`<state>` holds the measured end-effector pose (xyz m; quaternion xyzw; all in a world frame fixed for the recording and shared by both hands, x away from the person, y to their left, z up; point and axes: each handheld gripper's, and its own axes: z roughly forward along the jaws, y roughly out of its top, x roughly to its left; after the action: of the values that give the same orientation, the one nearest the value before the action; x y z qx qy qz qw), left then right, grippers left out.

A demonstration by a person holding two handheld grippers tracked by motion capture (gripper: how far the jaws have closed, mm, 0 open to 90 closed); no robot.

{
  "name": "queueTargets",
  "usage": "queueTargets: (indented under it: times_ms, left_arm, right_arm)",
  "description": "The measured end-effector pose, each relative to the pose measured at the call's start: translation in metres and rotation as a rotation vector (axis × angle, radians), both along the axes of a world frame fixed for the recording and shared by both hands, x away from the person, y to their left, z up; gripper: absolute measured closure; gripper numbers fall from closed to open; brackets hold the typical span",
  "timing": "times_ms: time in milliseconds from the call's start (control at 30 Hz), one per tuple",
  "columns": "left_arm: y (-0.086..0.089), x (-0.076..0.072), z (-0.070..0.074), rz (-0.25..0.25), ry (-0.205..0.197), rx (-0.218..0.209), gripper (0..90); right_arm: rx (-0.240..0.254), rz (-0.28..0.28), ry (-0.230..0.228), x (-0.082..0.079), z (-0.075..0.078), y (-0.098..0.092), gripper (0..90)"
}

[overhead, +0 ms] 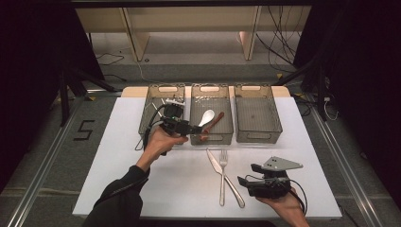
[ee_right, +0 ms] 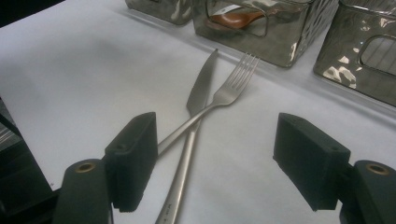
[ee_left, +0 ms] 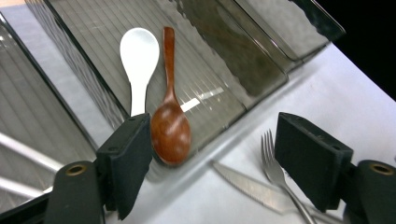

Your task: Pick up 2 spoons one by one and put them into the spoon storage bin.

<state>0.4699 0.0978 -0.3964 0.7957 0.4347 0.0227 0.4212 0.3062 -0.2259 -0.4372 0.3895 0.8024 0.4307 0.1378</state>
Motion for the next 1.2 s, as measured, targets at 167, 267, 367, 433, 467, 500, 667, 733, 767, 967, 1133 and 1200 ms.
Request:
queueTargets:
  times_ms: [167,267,367,433,467,500,667,733,767,967,1133,1200]
  left_arm:
    - [0.013,-0.018,-0.003,-0.012,-0.014,-0.012,24.8]
    - [0.021,-0.029,-0.005,-0.015,-0.021,-0.023,23.8]
    - [0.029,-0.040,-0.007,-0.019,-0.038,-0.028,23.3]
    - [0.034,-0.047,-0.008,-0.016,-0.047,-0.035,22.8]
    - [0.036,-0.049,-0.009,-0.015,-0.052,-0.037,22.7]
    - [0.039,-0.053,-0.011,-0.013,-0.052,-0.040,22.5]
    - [0.049,-0.064,-0.017,-0.003,-0.062,-0.043,21.1]
    - [0.052,-0.068,-0.021,0.001,-0.068,-0.040,20.3]
    - [0.054,-0.070,-0.023,0.001,-0.066,-0.041,20.3]
    - [0.067,-0.084,-0.034,0.004,-0.074,-0.033,19.4]
    - [0.074,-0.094,-0.040,0.003,-0.080,-0.034,19.3]
    - [0.077,-0.098,-0.041,0.011,-0.086,-0.039,19.0]
  right_arm:
    - [-0.008,-0.006,0.010,-0.001,0.001,0.004,31.2]
    - [-0.020,-0.012,0.015,-0.001,0.001,0.006,31.1]
    - [-0.029,-0.014,0.019,-0.001,0.001,0.009,31.1]
    - [-0.036,-0.015,0.020,-0.001,0.001,0.012,31.1]
    - [-0.039,-0.013,0.022,-0.001,0.001,0.013,31.2]
    - [-0.040,-0.010,0.023,-0.001,0.001,0.015,31.1]
    - [-0.054,0.012,0.028,-0.001,-0.002,0.024,31.2]
    - [-0.057,0.021,0.032,-0.002,-0.003,0.028,31.2]
    - [-0.057,0.026,0.032,-0.002,-0.004,0.030,31.2]
    - [-0.066,0.046,0.043,-0.001,-0.007,0.038,32.1]
    - [-0.075,0.067,0.045,-0.001,-0.010,0.045,36.0]
    - [-0.081,0.076,0.050,0.000,-0.011,0.047,37.6]
